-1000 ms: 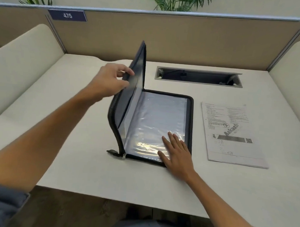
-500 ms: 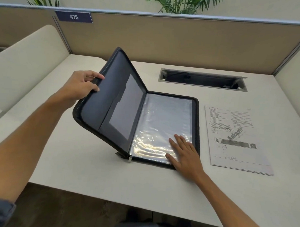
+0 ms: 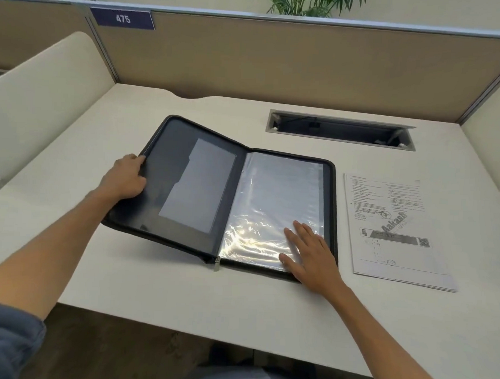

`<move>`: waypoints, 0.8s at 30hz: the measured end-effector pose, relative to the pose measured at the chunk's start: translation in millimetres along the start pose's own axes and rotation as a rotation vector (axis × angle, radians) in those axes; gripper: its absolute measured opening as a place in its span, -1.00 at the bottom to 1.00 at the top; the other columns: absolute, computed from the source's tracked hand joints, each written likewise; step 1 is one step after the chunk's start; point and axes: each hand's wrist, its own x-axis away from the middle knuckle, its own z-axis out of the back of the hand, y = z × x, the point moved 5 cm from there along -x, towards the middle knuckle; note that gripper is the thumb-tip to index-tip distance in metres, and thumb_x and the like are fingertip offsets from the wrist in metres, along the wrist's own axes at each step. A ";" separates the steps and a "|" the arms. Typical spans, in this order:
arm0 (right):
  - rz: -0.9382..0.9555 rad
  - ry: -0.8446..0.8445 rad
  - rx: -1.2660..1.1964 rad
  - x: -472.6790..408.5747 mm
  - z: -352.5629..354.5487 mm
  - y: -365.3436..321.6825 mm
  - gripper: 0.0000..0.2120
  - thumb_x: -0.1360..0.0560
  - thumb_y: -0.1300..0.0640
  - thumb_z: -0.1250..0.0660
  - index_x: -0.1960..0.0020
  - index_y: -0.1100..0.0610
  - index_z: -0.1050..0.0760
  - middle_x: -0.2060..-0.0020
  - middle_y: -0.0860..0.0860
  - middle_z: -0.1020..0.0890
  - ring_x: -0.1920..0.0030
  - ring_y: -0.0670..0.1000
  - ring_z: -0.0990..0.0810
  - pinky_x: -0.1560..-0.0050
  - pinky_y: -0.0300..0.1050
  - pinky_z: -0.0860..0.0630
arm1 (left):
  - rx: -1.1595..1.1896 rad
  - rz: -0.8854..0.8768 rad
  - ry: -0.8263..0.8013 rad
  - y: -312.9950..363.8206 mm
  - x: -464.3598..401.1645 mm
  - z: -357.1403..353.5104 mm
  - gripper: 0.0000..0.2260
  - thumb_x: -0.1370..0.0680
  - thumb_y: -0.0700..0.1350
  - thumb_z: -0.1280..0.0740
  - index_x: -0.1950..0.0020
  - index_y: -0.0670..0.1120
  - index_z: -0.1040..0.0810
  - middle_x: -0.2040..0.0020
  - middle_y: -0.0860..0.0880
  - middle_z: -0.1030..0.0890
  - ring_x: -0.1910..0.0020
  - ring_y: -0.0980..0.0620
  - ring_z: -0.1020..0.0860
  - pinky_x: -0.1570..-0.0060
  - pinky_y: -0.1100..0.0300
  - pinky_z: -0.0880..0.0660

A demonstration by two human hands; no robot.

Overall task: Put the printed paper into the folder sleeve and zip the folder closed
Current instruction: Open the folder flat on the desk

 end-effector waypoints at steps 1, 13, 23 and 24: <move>-0.001 0.000 -0.003 -0.3 0.3 -0.9 -0.37 -0.56 -0.30 -0.04 -0.56 -0.09 -0.08 -0.57 -0.06 -0.05 -0.56 -0.05 0.08 -0.50 -0.04 0.07 | -0.052 -0.009 0.003 -1.8 -0.2 -7.0 -0.55 -0.47 -0.31 -0.23 -0.37 -0.27 -0.37 -0.35 -0.31 -0.37 -0.35 -0.31 -0.33 -0.29 -0.20 -0.36; -0.053 0.021 -0.011 2.3 3.3 -2.1 -0.38 -0.54 -0.27 -0.08 -0.54 -0.09 -0.12 -0.56 -0.04 -0.11 -0.55 -0.04 -0.01 -0.50 0.05 0.11 | 0.062 -0.057 -0.139 14.4 -0.8 -79.9 -0.42 -0.50 -0.39 -0.19 -0.53 -0.15 -0.27 -0.58 -0.19 -0.12 -0.53 -0.22 -0.17 -0.50 -0.09 -0.12; -0.035 -0.001 -0.071 3.8 8.5 2.0 -0.39 -0.57 -0.28 -0.09 -0.55 -0.10 -0.10 -0.57 -0.08 -0.06 -0.55 -0.08 0.03 -0.52 0.04 0.13 | 0.078 -0.035 -0.100 18.5 -2.0 -93.8 -0.44 -0.46 -0.40 -0.26 -0.47 -0.23 -0.31 -0.51 -0.23 -0.25 -0.45 -0.28 -0.28 -0.42 -0.12 -0.25; -0.037 -0.007 -0.084 3.6 9.5 1.8 -0.38 -0.57 -0.27 -0.10 -0.55 -0.09 -0.10 -0.57 -0.08 -0.06 -0.55 -0.09 0.02 -0.53 0.04 0.12 | 0.083 -0.035 -0.065 21.4 -2.0 -92.9 -0.47 -0.45 -0.40 -0.26 -0.44 -0.26 -0.34 -0.47 -0.26 -0.31 -0.41 -0.30 -0.31 -0.38 -0.14 -0.28</move>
